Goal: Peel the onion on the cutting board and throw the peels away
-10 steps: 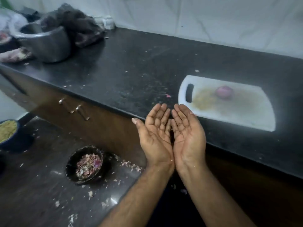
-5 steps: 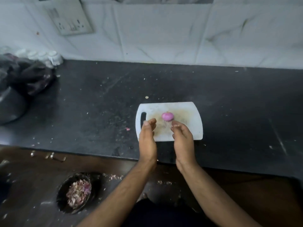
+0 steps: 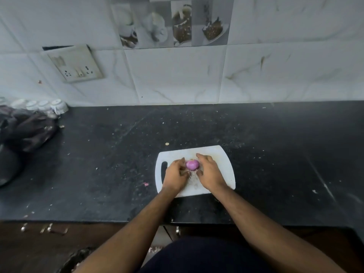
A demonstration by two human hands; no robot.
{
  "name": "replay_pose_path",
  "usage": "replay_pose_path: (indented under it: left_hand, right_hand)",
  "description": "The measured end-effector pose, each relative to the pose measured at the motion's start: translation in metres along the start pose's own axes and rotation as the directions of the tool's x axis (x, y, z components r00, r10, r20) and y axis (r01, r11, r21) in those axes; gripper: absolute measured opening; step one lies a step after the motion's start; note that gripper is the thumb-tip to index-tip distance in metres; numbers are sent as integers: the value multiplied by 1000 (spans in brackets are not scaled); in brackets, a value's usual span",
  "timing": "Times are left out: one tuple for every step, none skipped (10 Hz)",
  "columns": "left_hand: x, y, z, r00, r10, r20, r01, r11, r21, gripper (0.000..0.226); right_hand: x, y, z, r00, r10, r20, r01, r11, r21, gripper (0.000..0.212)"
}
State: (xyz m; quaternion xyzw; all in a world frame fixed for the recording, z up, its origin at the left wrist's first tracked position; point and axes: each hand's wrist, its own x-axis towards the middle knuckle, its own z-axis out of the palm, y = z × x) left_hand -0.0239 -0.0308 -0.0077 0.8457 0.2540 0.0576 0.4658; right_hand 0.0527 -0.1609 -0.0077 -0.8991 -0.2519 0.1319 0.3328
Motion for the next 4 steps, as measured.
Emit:
replay_pose_path:
  left_hand:
    - [9, 2, 1, 998, 64, -5, -64, 998, -21, 40]
    - [14, 9, 3, 991, 132, 21, -131, 991, -29, 37]
    - [16, 11, 8, 980, 199, 26, -200, 979, 26, 32]
    - [16, 9, 7, 970, 241, 37, -243, 967, 77, 32]
  right_hand:
    - [13, 6, -2, 994, -96, 47, 94, 995, 40, 58]
    - [15, 17, -6, 997, -78, -11, 78, 994, 82, 58]
    - [12, 31, -3, 996, -85, -41, 87, 994, 70, 58]
    - [9, 26, -2, 991, -126, -40, 127, 992, 15, 61]
